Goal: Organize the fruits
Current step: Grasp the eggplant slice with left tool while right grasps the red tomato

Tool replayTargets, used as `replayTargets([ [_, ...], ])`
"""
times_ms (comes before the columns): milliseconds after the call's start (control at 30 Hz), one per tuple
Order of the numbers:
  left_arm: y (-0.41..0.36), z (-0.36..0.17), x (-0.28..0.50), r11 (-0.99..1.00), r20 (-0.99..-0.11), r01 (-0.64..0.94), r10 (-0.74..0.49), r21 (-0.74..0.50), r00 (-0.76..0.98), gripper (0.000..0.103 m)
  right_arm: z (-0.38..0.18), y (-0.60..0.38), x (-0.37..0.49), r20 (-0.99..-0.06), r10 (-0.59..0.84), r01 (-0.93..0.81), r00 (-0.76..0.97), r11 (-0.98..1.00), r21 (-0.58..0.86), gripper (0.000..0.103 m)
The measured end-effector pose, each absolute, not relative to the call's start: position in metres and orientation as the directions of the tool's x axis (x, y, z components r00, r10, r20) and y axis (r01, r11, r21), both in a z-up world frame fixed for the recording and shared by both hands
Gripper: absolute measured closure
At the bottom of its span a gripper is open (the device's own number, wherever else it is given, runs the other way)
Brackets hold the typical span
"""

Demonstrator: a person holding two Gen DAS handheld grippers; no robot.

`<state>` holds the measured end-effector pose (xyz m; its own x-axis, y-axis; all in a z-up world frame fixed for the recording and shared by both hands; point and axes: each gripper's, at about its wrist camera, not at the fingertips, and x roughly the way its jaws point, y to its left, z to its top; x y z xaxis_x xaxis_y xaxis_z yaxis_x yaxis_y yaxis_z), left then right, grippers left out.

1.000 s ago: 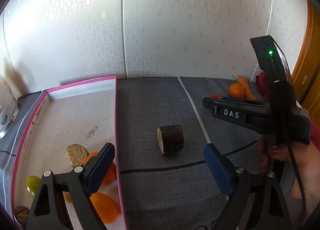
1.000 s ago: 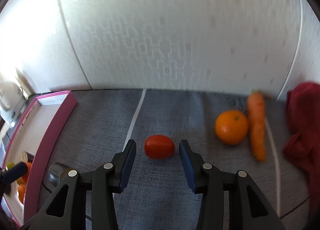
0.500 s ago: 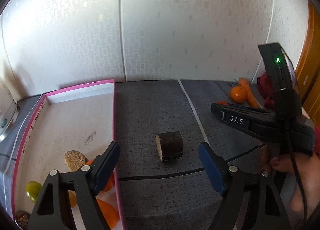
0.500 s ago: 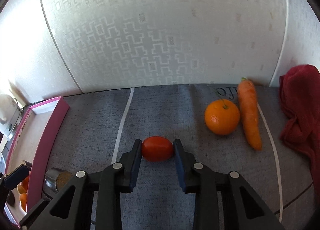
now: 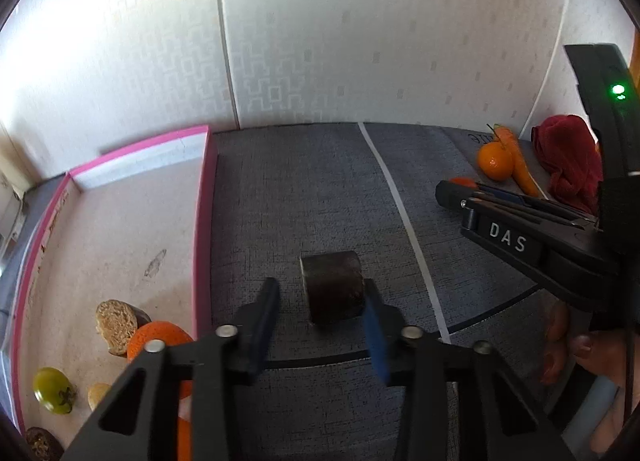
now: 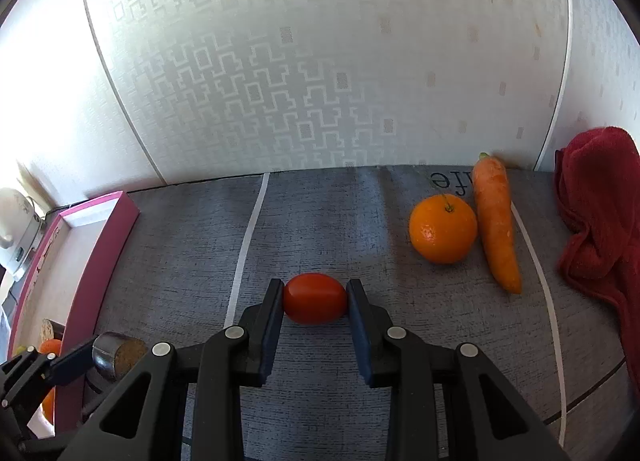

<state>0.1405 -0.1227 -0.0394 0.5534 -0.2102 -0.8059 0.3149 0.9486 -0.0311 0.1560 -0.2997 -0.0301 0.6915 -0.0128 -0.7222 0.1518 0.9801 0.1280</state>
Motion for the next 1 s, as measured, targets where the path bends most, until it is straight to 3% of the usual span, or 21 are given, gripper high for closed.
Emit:
replayTargets([
  [67,-0.122,-0.039,0.141,0.947,-0.806,0.318,-0.223,-0.046,0.548,0.075,-0.029,-0.299,0.155,-0.721,-0.014,0.151,0.693,0.980,0.126,0.071],
  [1000,-0.067,-0.012,0.120,0.934,-0.769,0.281,-0.345,-0.222,0.538,0.078,-0.022,-0.295,0.143,-0.699,-0.020,0.135,0.715,0.985,0.110,0.072],
])
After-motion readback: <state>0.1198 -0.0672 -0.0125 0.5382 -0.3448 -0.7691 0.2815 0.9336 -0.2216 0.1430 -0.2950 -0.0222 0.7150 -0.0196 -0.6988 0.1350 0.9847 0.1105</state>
